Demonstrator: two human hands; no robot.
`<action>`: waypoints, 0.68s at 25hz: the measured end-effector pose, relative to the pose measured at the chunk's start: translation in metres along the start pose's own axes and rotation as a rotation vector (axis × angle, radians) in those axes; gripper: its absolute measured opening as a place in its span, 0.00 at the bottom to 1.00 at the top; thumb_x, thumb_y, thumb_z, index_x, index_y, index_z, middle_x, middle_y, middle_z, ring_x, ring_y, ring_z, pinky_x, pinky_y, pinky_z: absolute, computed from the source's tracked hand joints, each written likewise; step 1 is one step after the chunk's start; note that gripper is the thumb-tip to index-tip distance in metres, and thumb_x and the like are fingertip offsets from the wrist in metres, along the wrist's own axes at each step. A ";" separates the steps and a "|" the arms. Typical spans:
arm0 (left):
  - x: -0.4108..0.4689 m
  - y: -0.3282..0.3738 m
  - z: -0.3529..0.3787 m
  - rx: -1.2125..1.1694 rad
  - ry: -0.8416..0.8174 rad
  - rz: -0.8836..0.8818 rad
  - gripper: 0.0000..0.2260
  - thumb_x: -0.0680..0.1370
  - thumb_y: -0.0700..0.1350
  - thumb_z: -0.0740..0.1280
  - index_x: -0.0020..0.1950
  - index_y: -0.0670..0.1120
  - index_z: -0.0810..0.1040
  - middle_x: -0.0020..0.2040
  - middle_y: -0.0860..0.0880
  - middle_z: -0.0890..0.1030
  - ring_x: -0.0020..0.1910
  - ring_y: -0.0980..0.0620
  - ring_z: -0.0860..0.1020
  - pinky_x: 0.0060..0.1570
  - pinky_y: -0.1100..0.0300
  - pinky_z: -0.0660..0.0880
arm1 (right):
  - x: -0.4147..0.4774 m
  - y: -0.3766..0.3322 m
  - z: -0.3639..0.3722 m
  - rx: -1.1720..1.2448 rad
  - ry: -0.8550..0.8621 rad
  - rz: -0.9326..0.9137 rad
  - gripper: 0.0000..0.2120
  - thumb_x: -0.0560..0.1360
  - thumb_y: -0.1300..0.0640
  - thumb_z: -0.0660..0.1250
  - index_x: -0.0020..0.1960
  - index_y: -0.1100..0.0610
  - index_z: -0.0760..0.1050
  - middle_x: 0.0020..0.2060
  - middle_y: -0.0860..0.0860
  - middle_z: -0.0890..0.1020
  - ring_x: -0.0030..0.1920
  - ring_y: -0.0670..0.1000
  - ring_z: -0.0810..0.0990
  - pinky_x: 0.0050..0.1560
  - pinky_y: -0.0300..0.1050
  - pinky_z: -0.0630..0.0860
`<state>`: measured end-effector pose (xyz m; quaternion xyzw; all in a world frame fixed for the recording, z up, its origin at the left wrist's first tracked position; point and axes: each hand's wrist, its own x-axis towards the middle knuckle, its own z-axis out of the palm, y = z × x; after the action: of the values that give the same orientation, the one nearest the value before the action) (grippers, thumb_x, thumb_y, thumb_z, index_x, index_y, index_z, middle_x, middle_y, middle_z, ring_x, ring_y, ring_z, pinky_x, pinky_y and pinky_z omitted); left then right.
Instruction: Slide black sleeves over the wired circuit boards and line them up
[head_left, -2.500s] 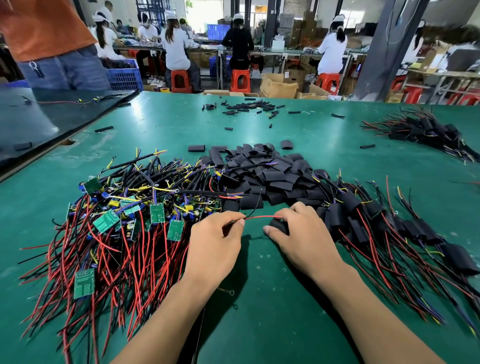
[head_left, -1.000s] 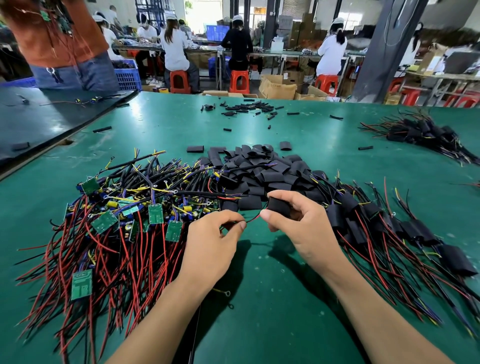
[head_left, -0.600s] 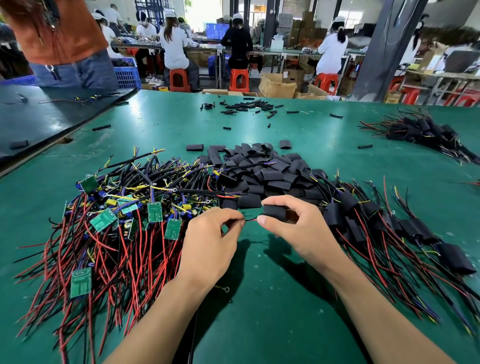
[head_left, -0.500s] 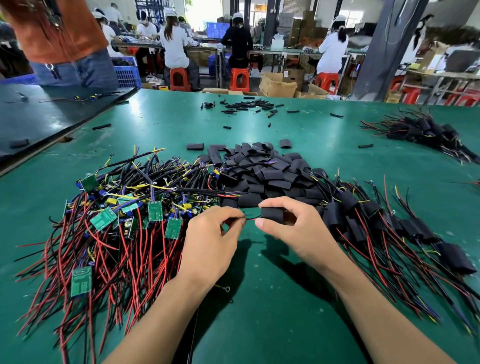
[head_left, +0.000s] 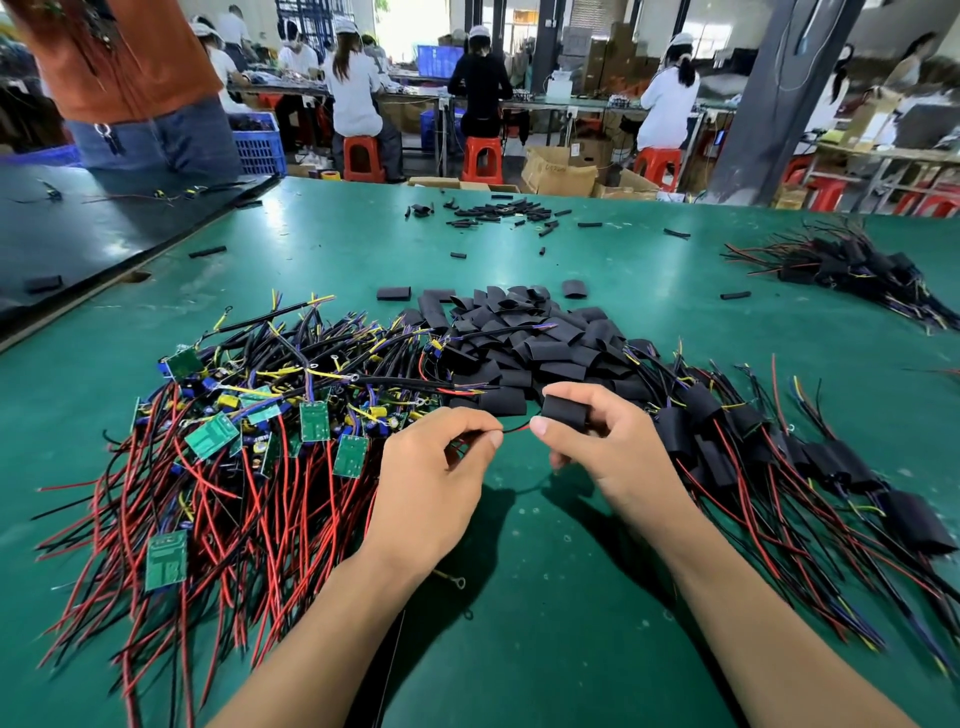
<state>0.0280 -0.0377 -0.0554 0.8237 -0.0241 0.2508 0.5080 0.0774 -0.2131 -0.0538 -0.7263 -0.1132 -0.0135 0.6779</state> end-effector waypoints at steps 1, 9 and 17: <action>0.000 0.001 0.000 -0.016 0.009 -0.014 0.10 0.76 0.38 0.73 0.44 0.55 0.83 0.42 0.62 0.83 0.45 0.65 0.79 0.44 0.74 0.72 | 0.001 0.000 0.000 0.020 0.018 0.006 0.14 0.72 0.61 0.77 0.56 0.53 0.81 0.33 0.48 0.82 0.30 0.48 0.78 0.36 0.35 0.75; 0.001 0.003 -0.002 -0.134 0.008 -0.113 0.06 0.76 0.40 0.72 0.46 0.52 0.84 0.39 0.61 0.83 0.33 0.64 0.77 0.37 0.66 0.73 | 0.001 -0.004 0.001 0.144 0.018 0.025 0.14 0.72 0.62 0.76 0.56 0.54 0.81 0.37 0.47 0.83 0.31 0.49 0.77 0.38 0.38 0.77; 0.003 0.006 -0.004 -0.193 -0.055 -0.225 0.06 0.78 0.43 0.70 0.43 0.52 0.83 0.26 0.59 0.75 0.25 0.56 0.70 0.30 0.62 0.67 | -0.001 -0.008 0.003 0.218 0.016 -0.026 0.14 0.72 0.63 0.75 0.56 0.54 0.81 0.35 0.49 0.81 0.31 0.49 0.75 0.39 0.38 0.77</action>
<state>0.0276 -0.0368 -0.0481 0.7751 0.0304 0.1661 0.6089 0.0749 -0.2102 -0.0464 -0.6465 -0.1181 -0.0157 0.7536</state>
